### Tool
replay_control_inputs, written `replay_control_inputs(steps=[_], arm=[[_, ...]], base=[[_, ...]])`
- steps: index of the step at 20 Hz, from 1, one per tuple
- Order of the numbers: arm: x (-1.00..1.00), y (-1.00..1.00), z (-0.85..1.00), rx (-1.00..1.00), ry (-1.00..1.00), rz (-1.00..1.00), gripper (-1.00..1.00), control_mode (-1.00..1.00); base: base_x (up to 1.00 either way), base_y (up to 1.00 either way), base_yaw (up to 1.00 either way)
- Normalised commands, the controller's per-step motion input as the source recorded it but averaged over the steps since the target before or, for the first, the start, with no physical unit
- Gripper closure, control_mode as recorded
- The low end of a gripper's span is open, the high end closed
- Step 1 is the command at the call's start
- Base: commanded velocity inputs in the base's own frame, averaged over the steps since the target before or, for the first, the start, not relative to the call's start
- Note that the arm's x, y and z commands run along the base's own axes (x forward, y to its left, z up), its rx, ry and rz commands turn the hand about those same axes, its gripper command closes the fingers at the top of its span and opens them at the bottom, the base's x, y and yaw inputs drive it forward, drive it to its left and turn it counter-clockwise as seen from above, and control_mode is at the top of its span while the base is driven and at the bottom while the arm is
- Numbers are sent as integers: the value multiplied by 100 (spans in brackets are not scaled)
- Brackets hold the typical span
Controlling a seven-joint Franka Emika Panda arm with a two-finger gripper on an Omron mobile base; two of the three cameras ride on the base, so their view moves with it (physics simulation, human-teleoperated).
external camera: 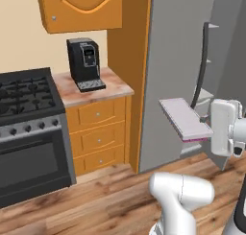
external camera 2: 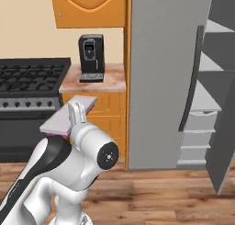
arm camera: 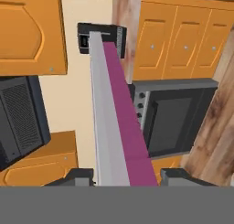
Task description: The ice cube tray has been filled with water. Take the tray and place it in the freezer to make ice. Close the freezer door after placing the tray.
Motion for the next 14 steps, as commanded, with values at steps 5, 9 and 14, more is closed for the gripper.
replay_control_inputs(steps=[5, 9, 14], arm=[[0, 0, 0, 0, 0, 0, 100, 100], [0, 0, 0, 0, 0, 0, 100, 100], [0, 0, 0, 0, 0, 0, 100, 100]], base=[[0, -46, -39], [2, -38, -35], [12, -33, -33]])
